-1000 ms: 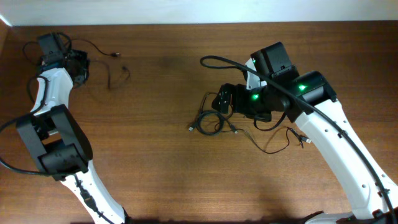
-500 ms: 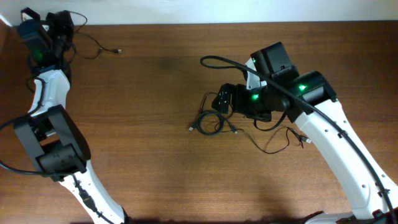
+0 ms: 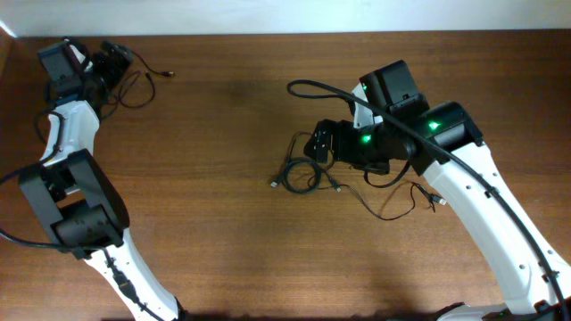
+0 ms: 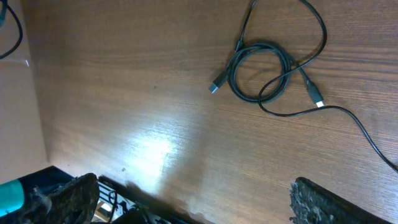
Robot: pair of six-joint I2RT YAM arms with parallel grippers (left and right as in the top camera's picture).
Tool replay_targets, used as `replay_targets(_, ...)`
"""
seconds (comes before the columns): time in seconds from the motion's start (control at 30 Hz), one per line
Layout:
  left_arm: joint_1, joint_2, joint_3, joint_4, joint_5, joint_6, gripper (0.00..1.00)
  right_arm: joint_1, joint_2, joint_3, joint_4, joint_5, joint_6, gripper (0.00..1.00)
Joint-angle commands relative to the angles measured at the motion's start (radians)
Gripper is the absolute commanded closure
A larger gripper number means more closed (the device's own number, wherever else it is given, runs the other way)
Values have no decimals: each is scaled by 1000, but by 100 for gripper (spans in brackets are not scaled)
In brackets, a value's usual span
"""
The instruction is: Untangle cables
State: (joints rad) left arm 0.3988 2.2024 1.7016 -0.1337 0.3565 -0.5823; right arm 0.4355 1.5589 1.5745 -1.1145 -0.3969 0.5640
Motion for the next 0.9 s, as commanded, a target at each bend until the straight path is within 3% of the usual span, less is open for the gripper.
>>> replay_targets(0.0, 3, 24, 3, -39, 117, 159, 1, 3, 4, 6, 2, 3, -11, 2)
replay_targets(0.13, -2, 24, 3, -157, 126, 164, 1, 18, 4, 6, 3, 5, -11, 2)
replay_targets(0.3, -9, 25, 3, -315, -78, 172, 1, 53, 4, 6, 10, 9, -11, 2)
replay_targets(0.37, -9, 25, 3, -328, -141, 168, 1, 60, 4, 6, 14, 9, -11, 2)
replay_targets(0.57, -9, 33, 2, -283, -148, 169, 0, 62, 4, 6, 15, 10, -11, 2)
replay_targets(0.67, -9, 78, 2, -213, -150, 169, 14, 62, 4, 6, 14, 9, -11, 1)
replay_targets(0.73, -9, 112, 2, -189, -153, 169, 30, 62, 4, 6, 13, 9, -11, 2)
replay_targets(0.83, -4, 138, 2, -149, -165, 169, 70, 62, 4, 6, 13, 9, -11, 2)
replay_targets(0.87, -3, 139, 2, -146, -175, 169, 78, 62, 4, 6, 14, 9, -11, 2)
